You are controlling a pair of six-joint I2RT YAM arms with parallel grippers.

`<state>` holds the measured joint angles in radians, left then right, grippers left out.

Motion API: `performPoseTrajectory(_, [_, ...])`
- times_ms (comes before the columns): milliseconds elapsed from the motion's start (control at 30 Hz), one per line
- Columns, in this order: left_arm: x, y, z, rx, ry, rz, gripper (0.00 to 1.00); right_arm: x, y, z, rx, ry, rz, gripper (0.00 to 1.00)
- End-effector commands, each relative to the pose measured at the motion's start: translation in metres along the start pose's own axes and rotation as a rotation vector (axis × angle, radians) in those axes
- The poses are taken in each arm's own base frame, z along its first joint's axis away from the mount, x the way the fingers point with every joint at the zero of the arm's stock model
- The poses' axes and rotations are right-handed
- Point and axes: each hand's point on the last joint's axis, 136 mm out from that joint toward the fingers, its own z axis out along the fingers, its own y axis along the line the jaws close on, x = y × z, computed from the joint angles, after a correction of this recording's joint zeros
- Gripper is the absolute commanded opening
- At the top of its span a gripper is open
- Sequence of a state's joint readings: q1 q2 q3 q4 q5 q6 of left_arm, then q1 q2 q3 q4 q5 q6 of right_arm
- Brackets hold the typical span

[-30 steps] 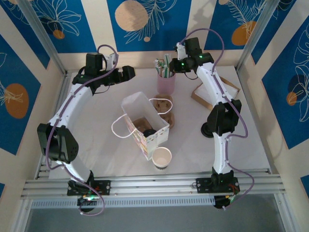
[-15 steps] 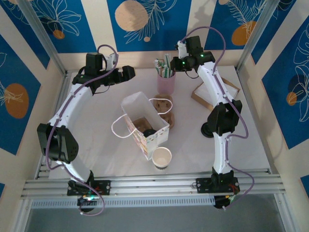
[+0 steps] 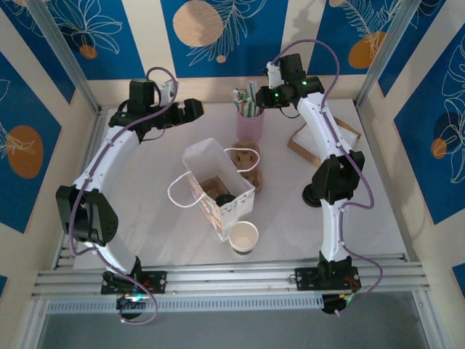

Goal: Pack the takeout coffee

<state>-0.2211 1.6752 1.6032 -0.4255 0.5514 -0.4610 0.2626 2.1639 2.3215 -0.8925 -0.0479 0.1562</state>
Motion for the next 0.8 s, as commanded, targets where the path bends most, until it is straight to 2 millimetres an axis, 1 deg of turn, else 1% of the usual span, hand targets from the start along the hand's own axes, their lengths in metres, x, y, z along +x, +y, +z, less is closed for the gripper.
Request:
performPoseTrajectory(0, [0.000, -0.014, -0.002, 0.052, -0.004, 0.031, 1.00, 0.002, 0.006, -0.005, 0.000, 0.008, -0.021, 0.24])
performPoseTrajectory(233, [0.000, -0.014, -0.001, 0.055, -0.004, 0.028, 1.00, -0.003, 0.002, -0.005, -0.014, -0.005, -0.003, 0.23])
performPoseTrajectory(400, [0.001, -0.013, 0.000, 0.054, -0.004, 0.028, 1.00, -0.005, -0.002, 0.003, -0.023, 0.013, 0.015, 0.24])
performPoseTrajectory(567, [0.001, -0.013, 0.000, 0.056, -0.002, 0.028, 1.00, -0.006, -0.002, 0.009, -0.036, 0.017, 0.023, 0.24])
performPoseTrajectory(667, [0.002, -0.012, 0.000, 0.055, -0.001, 0.028, 1.00, -0.004, -0.001, 0.011, -0.038, 0.023, 0.026, 0.24])
performPoseTrajectory(767, [0.002, -0.013, 0.001, 0.056, -0.001, 0.029, 1.00, -0.003, -0.002, 0.012, -0.036, 0.025, 0.026, 0.20])
